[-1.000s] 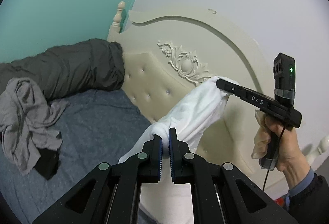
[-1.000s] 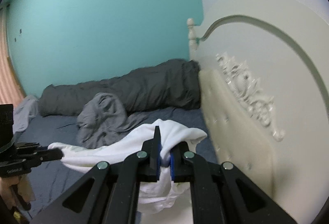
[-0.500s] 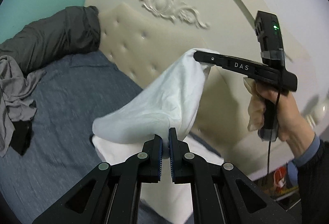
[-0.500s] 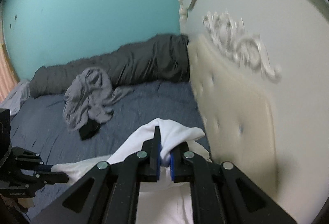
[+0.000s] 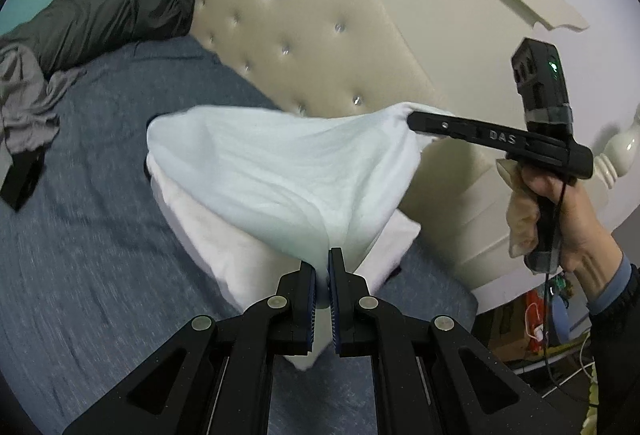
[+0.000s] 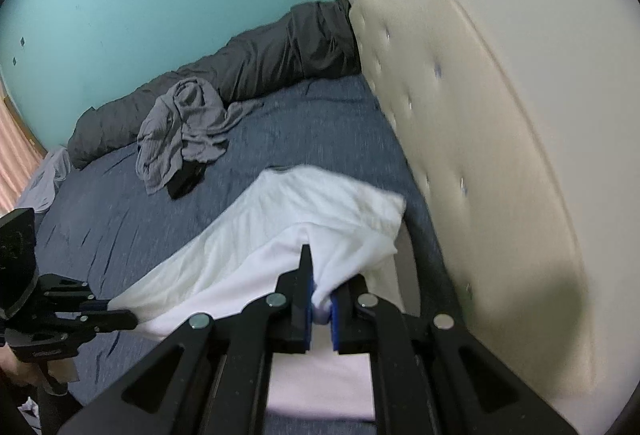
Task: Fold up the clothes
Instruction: 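Carry the polo with both grippers toward the headboard and fold it over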
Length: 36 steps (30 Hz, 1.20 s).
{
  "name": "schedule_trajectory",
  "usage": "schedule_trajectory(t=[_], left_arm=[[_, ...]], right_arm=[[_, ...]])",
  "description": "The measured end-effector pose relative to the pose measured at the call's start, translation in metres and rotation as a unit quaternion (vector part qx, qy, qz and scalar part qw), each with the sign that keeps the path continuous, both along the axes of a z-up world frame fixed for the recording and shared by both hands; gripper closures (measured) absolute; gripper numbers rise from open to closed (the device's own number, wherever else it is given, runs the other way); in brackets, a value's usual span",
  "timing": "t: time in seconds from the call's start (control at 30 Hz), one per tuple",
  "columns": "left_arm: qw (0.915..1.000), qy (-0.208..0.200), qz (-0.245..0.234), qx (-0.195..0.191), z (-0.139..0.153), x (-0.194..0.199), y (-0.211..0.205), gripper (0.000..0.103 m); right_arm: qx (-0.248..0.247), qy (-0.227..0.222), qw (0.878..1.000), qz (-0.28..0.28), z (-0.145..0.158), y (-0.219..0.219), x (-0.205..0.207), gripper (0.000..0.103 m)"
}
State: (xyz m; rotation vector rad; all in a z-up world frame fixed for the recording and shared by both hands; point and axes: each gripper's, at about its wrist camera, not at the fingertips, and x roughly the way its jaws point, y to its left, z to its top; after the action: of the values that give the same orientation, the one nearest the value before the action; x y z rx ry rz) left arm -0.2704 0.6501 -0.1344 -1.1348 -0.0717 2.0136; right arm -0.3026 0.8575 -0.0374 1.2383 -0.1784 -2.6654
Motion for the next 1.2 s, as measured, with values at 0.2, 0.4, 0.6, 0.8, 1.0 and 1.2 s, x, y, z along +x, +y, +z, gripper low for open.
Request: schedule_trajectory(t=[0.2, 0.4, 0.6, 0.8, 1.0, 1.2], left_arm=[[0.9998, -0.016, 0.006, 0.002, -0.021, 0.02, -0.005, 0.097], [0.9996, -0.028, 0.009, 0.0, -0.038, 0.031, -0.002, 0.097], [0.9994, -0.032, 0.011, -0.002, -0.047, 0.039, 0.001, 0.097], [0.9988, -0.045, 0.017, -0.006, -0.066, 0.046, 0.0, 0.097], [0.9985, -0.05, 0.021, -0.012, -0.079, 0.05, -0.002, 0.097], [0.9972, -0.066, 0.033, -0.011, -0.092, 0.051, -0.005, 0.097]], right_arm=[[-0.016, -0.019, 1.0, -0.003, -0.019, 0.006, 0.022, 0.097], [-0.022, -0.035, 0.999, 0.002, -0.033, 0.013, 0.036, 0.097], [-0.026, -0.055, 0.998, 0.0, -0.052, 0.02, 0.053, 0.097], [-0.028, -0.073, 0.997, -0.001, -0.071, 0.024, 0.063, 0.097], [-0.039, -0.088, 0.995, -0.004, -0.091, 0.029, 0.067, 0.097], [-0.054, -0.098, 0.994, -0.015, -0.109, 0.036, 0.072, 0.096]])
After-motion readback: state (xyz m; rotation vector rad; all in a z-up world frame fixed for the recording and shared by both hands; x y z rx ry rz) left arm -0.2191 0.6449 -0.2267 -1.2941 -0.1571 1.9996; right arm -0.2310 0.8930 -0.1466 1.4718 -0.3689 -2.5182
